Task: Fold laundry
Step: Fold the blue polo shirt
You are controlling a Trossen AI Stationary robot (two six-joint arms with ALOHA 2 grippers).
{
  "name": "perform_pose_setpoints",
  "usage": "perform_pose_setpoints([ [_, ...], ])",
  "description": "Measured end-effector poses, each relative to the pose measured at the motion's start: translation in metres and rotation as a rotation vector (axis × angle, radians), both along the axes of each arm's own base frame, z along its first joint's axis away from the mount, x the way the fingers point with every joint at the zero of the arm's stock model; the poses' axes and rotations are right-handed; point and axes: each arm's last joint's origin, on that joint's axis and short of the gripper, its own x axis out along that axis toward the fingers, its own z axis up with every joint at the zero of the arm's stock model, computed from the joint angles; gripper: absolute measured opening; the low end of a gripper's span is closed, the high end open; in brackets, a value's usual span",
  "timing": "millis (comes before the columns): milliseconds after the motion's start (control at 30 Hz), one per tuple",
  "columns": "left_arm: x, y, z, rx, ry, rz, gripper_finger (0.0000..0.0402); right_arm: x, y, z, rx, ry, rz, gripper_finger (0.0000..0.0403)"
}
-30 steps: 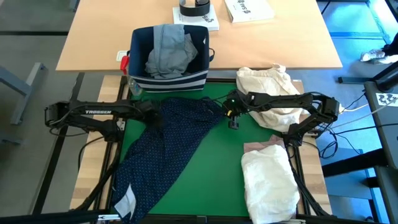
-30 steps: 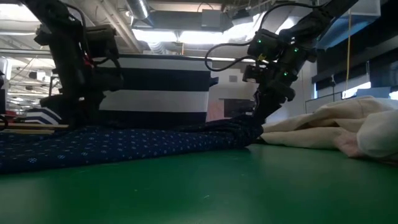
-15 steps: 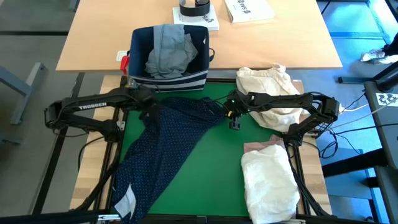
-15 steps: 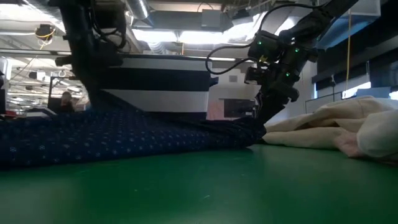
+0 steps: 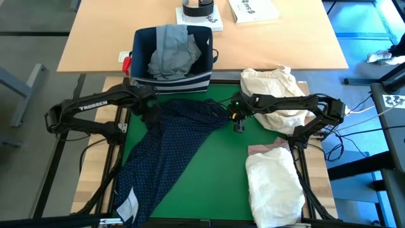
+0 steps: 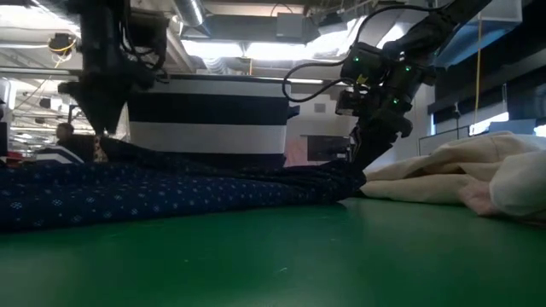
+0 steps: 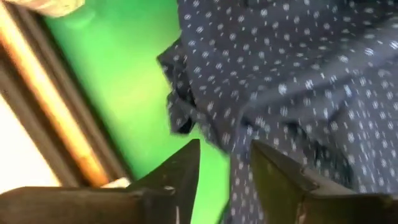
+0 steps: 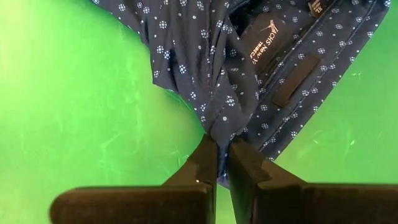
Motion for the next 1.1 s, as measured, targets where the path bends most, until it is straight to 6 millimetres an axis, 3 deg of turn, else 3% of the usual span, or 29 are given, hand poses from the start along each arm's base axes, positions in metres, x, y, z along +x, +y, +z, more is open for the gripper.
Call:
perform_pose_setpoints([
  [267, 0.023, -0.02, 0.07, 0.059, -0.223, -0.187, 0.015, 0.0, -0.002, 0.0, -0.001, 0.004, -0.088, 0.0027],
  [433, 0.035, -0.055, 0.077, -0.032, -0.304, -0.27, 0.015, -0.005, -0.002, 0.008, -0.049, 0.067, -0.131, 0.0084],
  [600, 0.036, -0.098, 0.065, -0.115, -0.282, -0.278, 0.015, -0.006, -0.002, 0.041, -0.044, 0.057, -0.145, 0.0151],
  [767, 0.029, -0.13, 0.05, -0.164, -0.239, -0.263, 0.015, -0.002, 0.0, 0.065, 0.057, -0.042, -0.194, 0.0187],
  [900, 0.027, -0.153, 0.03, -0.198, -0.254, -0.298, 0.015, 0.01, 0.01, 0.067, 0.248, -0.172, -0.2, 0.0195],
  [1100, 0.02, -0.177, -0.02, -0.237, -0.282, -0.414, 0.015, 0.045, 0.053, 0.046, 0.293, -0.343, -0.309, 0.0195],
])
